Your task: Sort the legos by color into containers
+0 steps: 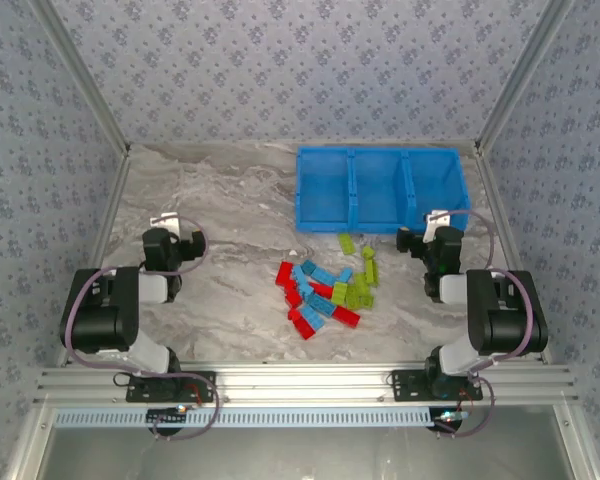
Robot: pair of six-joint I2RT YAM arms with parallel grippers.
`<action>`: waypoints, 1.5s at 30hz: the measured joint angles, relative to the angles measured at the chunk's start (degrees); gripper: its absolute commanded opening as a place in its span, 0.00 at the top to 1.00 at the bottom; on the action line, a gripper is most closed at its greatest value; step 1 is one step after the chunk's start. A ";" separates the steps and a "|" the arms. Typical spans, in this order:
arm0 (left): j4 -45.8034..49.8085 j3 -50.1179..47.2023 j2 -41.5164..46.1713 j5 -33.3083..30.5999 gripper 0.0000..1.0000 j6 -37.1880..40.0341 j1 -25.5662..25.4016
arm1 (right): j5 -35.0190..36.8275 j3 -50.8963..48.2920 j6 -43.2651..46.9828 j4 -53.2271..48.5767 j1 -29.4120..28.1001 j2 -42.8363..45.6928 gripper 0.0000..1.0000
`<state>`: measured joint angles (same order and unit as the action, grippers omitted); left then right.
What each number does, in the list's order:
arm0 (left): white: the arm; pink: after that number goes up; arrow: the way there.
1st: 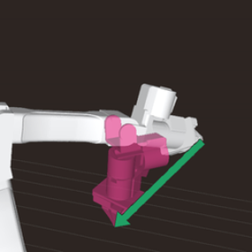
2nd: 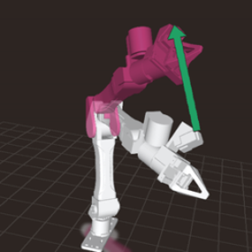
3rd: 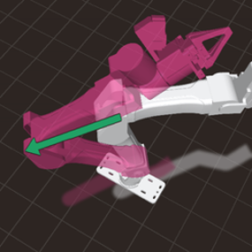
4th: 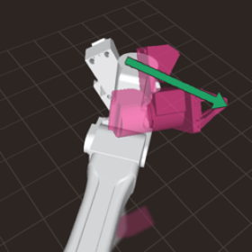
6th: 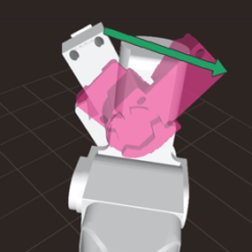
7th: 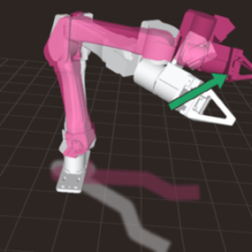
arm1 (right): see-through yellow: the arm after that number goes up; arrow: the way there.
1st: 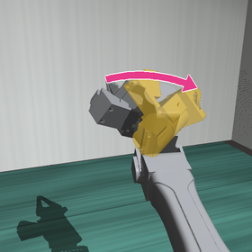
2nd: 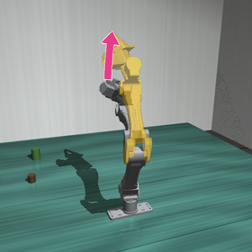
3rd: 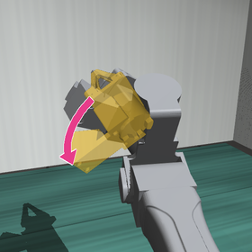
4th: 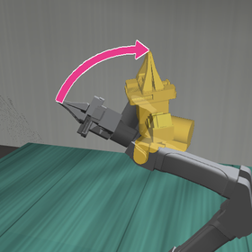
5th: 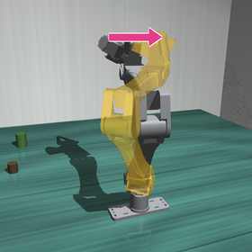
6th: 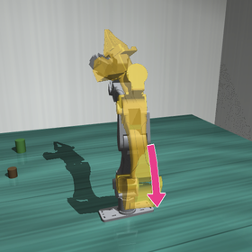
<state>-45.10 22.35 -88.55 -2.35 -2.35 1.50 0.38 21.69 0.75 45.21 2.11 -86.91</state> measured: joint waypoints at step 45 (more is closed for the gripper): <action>34.71 6.54 33.79 9.46 0.01 3.67 -49.90 | -4.02 24.76 -29.94 -82.31 -23.63 17.11 0.01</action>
<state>-10.39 28.88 -54.76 7.11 1.32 -48.40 -3.64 46.46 -29.19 -37.10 -21.52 -69.80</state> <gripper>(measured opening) 0.992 0.996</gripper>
